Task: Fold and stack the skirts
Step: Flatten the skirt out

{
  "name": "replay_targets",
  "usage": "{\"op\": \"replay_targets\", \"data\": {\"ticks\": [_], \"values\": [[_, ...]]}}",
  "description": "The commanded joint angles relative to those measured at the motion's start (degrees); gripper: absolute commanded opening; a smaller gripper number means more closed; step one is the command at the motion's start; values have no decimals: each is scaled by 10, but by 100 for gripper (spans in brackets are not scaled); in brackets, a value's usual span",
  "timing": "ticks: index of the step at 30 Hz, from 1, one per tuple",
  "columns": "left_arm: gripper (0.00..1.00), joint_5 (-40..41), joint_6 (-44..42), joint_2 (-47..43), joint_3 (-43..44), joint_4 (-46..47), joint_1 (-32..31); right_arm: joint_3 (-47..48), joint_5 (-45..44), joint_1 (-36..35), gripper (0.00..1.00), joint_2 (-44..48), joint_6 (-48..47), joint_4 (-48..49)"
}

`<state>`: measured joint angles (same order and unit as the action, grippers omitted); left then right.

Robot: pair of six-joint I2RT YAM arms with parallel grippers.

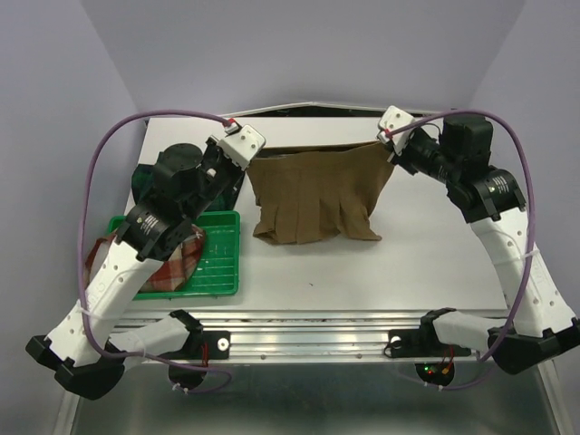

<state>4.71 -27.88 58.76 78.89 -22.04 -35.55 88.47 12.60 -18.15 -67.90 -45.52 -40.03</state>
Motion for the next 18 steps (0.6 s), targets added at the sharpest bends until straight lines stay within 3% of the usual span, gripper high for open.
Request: {"op": "replay_targets", "data": {"ticks": [1,10,14,18], "values": [[0,156,-51,-17,35,70,23,31,-162,41,1,-8,-43,47],[0,205,-67,48,139,139,23,238,-155,68,1,-129,-23,73],[0,184,-45,69,176,123,22,264,-160,68,1,-138,-5,88],[0,94,-12,63,178,54,18,222,-116,68,1,-94,-16,43]]}}
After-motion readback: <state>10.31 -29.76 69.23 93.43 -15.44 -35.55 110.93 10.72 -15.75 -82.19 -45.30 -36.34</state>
